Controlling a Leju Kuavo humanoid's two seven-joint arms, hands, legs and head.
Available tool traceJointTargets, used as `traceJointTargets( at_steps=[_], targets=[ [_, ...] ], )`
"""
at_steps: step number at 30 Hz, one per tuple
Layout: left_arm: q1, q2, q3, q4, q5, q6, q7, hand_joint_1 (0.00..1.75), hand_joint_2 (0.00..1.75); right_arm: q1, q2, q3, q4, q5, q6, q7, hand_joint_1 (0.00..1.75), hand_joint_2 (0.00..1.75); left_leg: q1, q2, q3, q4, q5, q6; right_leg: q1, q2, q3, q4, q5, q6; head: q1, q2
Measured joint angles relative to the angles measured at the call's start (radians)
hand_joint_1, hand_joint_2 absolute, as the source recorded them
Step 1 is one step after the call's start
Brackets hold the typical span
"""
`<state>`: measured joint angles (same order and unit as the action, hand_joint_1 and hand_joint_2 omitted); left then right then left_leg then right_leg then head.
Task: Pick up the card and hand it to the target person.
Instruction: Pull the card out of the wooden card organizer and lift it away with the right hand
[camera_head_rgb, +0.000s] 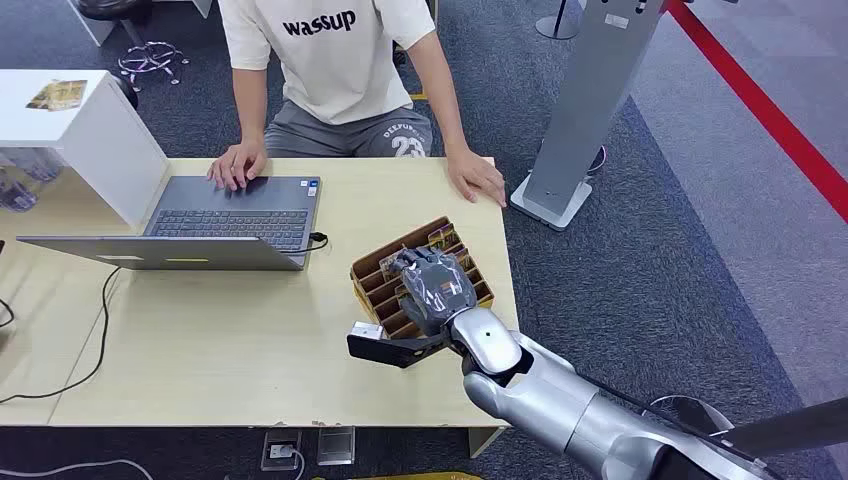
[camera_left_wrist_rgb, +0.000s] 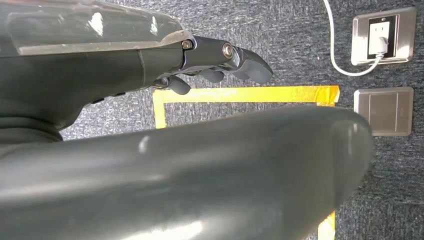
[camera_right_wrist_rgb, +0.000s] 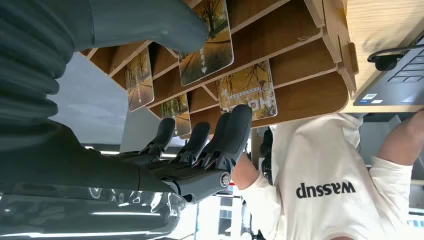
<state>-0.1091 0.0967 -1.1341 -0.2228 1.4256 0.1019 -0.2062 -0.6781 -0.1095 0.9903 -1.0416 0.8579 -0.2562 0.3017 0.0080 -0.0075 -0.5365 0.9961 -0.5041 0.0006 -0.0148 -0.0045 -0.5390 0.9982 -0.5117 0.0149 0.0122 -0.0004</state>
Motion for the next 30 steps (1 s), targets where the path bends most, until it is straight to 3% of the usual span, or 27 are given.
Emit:
traceJointTargets(
  at_steps=[30],
  targets=[
    [0.0,0.0,0.0,0.0,0.008,0.0,-0.004,0.0,0.0,0.0,0.0,0.0,0.045,-0.002,-0.002,0.002,0.93,1.75,0.0,0.0,0.0,0.0,0.0,0.0,0.0,0.0,0.0,0.0,0.0,0.0,0.0,0.0]
  ],
)
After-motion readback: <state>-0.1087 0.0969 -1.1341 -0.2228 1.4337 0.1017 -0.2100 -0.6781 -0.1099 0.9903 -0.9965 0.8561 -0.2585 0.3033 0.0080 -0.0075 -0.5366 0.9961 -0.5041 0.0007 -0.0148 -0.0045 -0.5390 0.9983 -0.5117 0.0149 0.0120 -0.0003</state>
